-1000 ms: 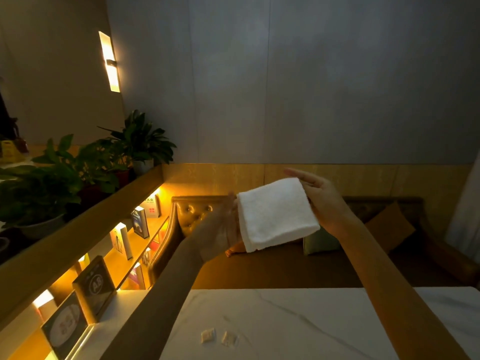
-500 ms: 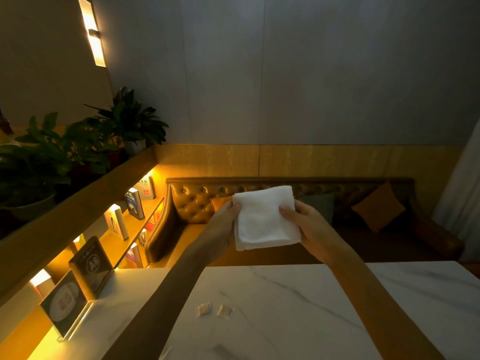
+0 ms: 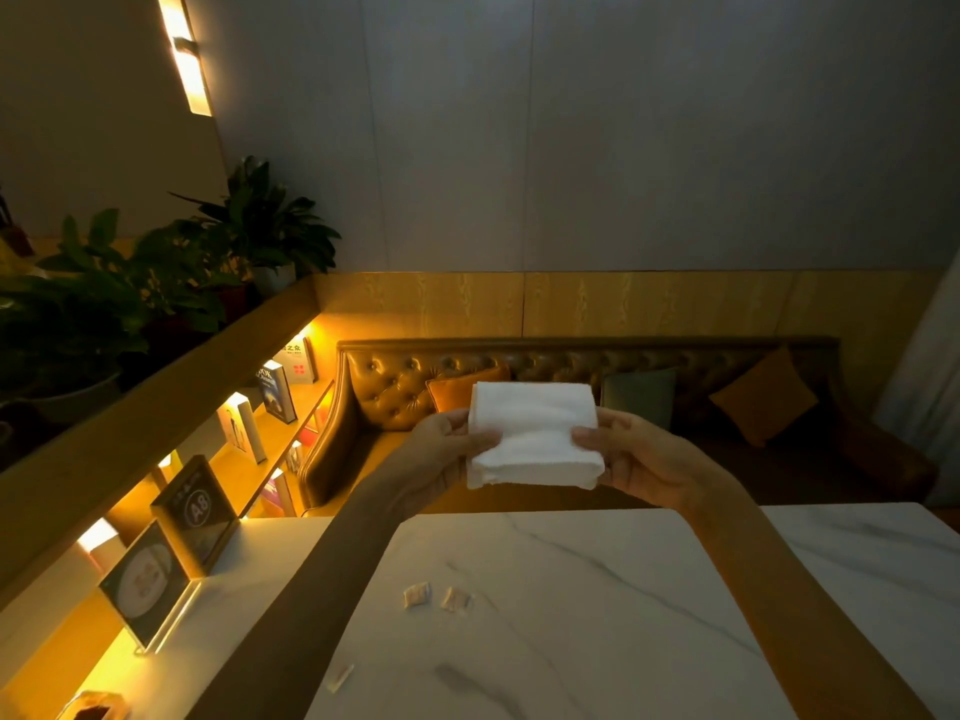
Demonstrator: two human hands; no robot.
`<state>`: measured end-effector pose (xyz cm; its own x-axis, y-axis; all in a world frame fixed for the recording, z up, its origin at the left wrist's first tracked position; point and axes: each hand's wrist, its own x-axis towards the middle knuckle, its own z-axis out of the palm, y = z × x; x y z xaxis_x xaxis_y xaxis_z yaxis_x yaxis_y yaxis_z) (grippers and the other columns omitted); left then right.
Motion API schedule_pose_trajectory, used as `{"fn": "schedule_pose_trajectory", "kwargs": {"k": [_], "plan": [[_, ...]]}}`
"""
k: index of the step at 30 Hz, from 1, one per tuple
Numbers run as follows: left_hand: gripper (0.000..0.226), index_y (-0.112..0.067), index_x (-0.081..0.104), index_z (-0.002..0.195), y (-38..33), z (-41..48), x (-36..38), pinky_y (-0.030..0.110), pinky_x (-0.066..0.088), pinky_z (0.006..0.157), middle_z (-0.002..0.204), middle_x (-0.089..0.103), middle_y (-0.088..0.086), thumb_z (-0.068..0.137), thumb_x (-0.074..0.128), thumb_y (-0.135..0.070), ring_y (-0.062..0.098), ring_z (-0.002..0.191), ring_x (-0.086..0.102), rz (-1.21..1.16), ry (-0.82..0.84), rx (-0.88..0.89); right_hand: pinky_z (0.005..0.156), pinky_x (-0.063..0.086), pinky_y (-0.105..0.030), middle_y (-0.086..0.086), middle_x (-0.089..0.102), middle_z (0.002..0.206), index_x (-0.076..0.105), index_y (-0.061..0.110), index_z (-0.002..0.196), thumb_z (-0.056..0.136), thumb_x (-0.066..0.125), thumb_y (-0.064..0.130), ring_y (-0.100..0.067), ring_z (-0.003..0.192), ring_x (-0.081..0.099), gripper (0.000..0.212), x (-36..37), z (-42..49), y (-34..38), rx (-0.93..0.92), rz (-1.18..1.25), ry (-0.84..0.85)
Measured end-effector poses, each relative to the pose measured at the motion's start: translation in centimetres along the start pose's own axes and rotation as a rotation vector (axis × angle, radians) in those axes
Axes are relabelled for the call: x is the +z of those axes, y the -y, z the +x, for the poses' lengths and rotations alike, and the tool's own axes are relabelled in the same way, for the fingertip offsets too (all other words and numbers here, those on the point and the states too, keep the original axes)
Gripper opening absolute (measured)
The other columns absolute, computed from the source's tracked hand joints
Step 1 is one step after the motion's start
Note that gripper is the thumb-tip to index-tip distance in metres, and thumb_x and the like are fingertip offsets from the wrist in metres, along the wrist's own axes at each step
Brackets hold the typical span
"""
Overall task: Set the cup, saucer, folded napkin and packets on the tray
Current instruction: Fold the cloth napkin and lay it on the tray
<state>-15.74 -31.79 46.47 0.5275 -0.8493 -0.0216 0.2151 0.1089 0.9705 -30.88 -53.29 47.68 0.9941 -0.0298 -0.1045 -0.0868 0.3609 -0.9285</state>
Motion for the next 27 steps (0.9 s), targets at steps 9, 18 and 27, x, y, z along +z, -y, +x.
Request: {"fn": "schedule_pose_trajectory", "kwargs": {"k": [9,18,27], "plan": [[0.046,-0.031,0.071,0.092,-0.2,-1.3,0.7,0.037,0.057,0.083,0.134,0.057,0.004,0.093,0.045,0.006,0.031,0.125,0.052,0.233,0.107,0.353,0.075,0.058,-0.029,0.013,0.066,0.109,0.076,0.026,0.096,0.091,0.054,0.001,-0.014,0.108,0.064,0.034,0.3,-1.6,0.6,-0.294,-0.418,-0.100],[0.043,-0.029,0.070,0.090,-0.8,-2.5,2.0,0.036,0.061,0.068,0.134,0.052,0.014,0.088,0.050,0.009,0.036,0.126,0.051,0.351,0.125,0.617,0.072,0.056,-0.025,-0.003,0.053,0.117,0.071,0.027,0.073,0.091,0.047,-0.007,-0.028,0.115,0.054,0.045,1.7,-1.5,0.7,-0.442,-0.450,-0.099],[0.019,-0.013,0.062,0.103,0.6,-4.1,0.7,0.031,0.059,0.075,0.120,0.062,0.006,0.093,0.047,-0.020,0.032,0.120,0.056,0.049,0.021,0.215,0.075,0.055,-0.022,-0.002,0.062,0.104,0.071,0.021,0.084,0.089,0.055,0.034,-0.023,0.105,0.062,0.022,1.8,-1.4,-1.2,-0.272,-0.400,-0.130]]}}
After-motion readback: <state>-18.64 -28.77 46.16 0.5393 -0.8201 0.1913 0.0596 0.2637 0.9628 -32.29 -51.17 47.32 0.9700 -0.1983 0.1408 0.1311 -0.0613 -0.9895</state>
